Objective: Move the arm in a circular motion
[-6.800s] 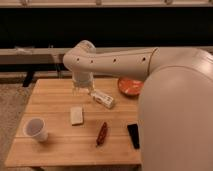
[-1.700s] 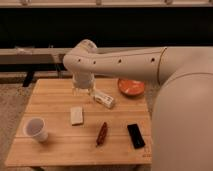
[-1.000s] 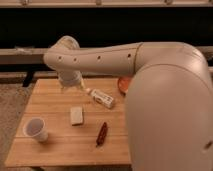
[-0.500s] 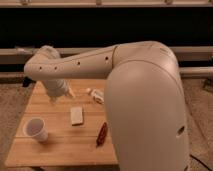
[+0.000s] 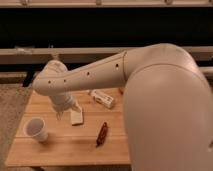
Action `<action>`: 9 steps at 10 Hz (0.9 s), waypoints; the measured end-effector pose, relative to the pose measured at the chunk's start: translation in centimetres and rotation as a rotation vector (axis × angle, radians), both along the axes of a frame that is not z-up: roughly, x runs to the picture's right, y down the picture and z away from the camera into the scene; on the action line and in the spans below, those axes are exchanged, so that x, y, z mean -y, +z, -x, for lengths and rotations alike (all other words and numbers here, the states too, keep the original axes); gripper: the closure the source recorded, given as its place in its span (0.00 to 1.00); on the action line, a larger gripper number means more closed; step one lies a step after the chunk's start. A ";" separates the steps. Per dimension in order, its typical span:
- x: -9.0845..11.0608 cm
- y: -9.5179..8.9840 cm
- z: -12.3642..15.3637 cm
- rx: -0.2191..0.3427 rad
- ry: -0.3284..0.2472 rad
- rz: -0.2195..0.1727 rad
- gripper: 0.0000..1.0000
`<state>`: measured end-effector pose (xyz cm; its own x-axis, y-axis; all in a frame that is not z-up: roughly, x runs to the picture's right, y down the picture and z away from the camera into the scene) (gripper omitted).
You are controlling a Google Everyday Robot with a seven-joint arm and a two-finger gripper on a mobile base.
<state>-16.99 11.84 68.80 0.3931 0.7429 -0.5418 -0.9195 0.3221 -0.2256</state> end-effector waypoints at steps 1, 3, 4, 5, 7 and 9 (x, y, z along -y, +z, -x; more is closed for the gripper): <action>-0.5 -0.4 -1.0 0.008 0.013 0.006 0.35; -1.8 -1.2 -3.1 0.023 0.049 0.029 0.35; -2.3 -1.4 -4.5 0.027 0.081 0.042 0.35; -2.8 -1.5 -5.3 0.034 0.110 0.054 0.35; -3.8 -1.7 -7.4 0.051 0.196 0.080 0.35; -3.8 -1.8 -8.5 0.055 0.221 0.080 0.35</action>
